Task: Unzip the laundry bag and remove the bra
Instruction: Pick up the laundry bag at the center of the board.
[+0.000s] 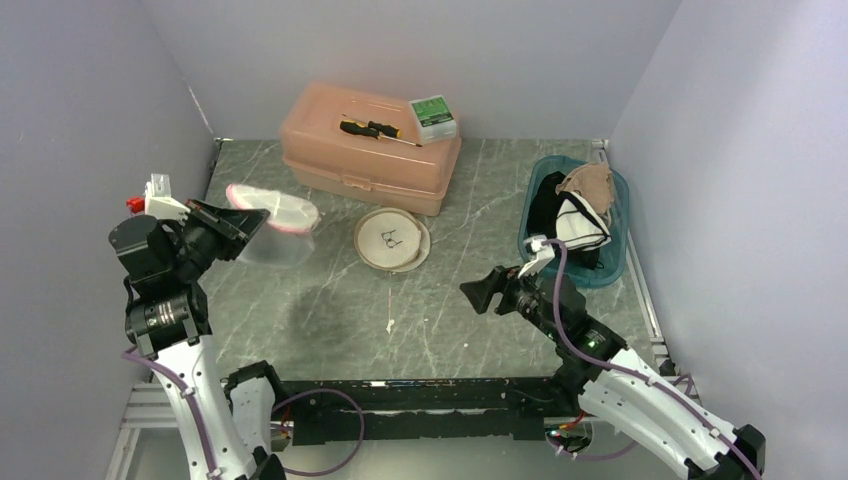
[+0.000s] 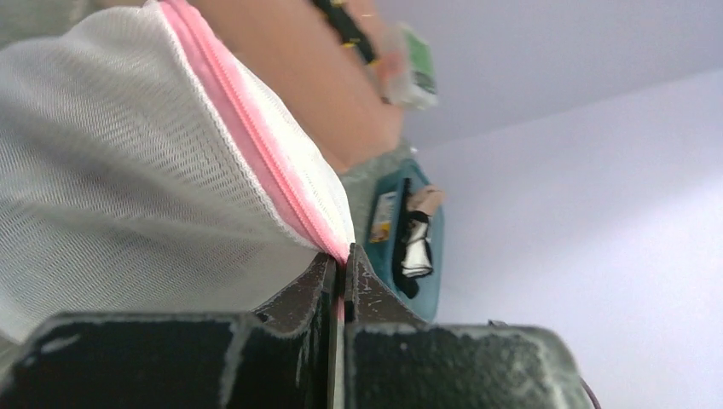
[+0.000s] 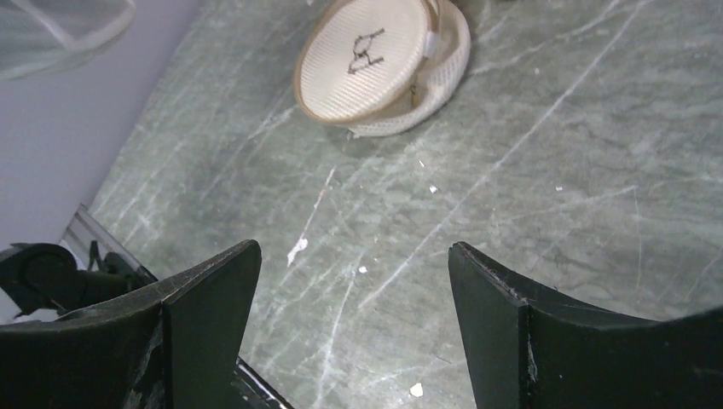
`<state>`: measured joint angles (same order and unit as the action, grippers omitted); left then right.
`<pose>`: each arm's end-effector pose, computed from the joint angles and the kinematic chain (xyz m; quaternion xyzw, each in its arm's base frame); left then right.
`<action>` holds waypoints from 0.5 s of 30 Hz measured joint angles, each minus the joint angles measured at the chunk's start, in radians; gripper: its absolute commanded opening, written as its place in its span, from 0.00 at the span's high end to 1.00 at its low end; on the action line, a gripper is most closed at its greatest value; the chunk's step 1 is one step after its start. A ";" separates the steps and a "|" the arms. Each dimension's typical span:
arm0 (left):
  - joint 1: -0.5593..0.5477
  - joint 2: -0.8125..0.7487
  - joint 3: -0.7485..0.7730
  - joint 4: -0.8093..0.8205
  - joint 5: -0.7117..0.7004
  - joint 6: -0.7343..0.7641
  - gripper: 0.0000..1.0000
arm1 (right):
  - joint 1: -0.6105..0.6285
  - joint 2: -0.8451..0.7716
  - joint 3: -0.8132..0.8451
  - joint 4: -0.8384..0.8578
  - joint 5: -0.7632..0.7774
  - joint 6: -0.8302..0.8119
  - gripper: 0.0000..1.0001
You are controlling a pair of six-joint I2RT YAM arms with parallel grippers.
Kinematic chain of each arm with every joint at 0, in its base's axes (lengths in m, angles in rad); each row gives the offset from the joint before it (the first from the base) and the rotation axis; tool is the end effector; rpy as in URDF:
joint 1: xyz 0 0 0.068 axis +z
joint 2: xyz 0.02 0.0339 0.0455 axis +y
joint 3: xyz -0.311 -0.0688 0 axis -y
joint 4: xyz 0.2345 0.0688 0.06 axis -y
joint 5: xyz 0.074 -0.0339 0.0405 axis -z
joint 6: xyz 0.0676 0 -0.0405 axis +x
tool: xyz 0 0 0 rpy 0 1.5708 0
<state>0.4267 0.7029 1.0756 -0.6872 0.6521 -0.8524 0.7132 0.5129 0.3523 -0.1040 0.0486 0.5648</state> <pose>0.1087 0.0043 0.4163 -0.3064 0.7273 -0.3709 0.4894 0.0980 0.0804 0.2508 -0.0441 0.7929 0.3468 0.4991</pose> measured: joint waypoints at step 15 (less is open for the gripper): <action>-0.205 0.018 -0.084 0.279 0.240 -0.151 0.97 | 0.000 0.046 0.208 -0.034 -0.006 -0.008 0.13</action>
<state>0.2214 0.7212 0.9920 -0.4084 0.8917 -1.0031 0.7132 0.5587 0.5602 -0.1379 0.0425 0.5564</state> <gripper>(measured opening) 0.064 0.869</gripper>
